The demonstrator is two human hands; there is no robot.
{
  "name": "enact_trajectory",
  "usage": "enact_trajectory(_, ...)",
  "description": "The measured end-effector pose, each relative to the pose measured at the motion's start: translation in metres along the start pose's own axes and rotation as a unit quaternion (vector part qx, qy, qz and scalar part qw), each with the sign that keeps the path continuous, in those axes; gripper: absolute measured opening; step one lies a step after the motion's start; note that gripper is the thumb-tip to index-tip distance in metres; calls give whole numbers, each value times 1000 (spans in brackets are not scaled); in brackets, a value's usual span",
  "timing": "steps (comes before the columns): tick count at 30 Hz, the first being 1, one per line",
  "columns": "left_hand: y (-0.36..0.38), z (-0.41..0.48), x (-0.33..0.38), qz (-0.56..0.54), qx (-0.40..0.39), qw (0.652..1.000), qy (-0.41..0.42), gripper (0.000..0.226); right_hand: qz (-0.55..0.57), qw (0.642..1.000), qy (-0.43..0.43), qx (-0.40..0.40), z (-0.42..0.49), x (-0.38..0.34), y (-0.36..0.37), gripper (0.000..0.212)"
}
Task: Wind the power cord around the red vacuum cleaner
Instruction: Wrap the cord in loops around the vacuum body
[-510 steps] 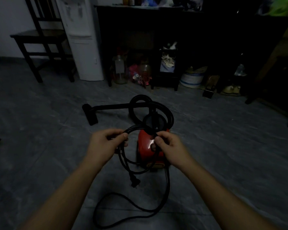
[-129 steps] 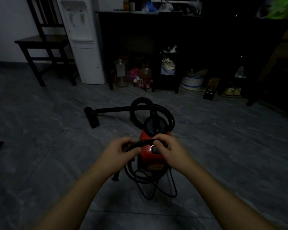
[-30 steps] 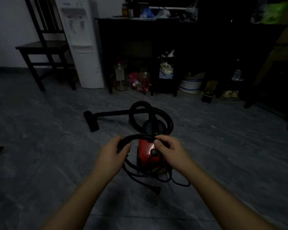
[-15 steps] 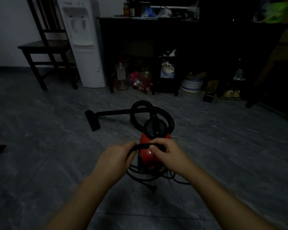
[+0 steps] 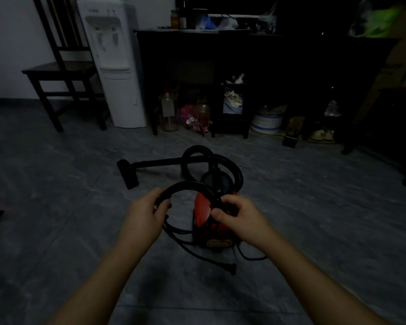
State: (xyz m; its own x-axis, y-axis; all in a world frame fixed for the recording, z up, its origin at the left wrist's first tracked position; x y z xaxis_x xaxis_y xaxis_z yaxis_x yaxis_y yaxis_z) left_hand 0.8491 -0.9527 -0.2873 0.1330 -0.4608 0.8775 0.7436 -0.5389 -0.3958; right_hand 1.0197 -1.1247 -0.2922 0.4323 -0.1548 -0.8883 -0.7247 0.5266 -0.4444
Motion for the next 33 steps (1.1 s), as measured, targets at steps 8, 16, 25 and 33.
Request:
enact_trajectory(8, 7, -4, 7, -121, 30, 987, -99, 26, 47, 999, -1, -1, -1, -1, 4, 24)
enact_trajectory(16, 32, -14, 13, -95, -24, 987, -127, 7, 74, 996, -3, 44, 1, -7, -4, 26)
enact_trajectory(25, 28, -11, 17, 93, -66, 993, 4, 16, -26, 999, -8, -35, -1, -2, 2, 24)
enact_trajectory(33, 28, -13, 23, 155, -96, 978, 102, 7, -47, 997, -35, -59, -1, -1, 9, 22)
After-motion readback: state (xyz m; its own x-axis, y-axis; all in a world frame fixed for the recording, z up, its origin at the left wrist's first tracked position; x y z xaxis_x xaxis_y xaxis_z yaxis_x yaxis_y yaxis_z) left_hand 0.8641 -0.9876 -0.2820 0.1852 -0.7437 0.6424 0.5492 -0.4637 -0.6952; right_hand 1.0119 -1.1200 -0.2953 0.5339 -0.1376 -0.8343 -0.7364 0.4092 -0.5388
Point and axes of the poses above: each hand's wrist, its own z-axis towards the middle knuckle, its own y-axis out of the palm, x = y × z, the point moved 4 cm from there along z, towards the middle knuckle, and after that the axes turned 6 degrees about -z, right-handed, at the moved point
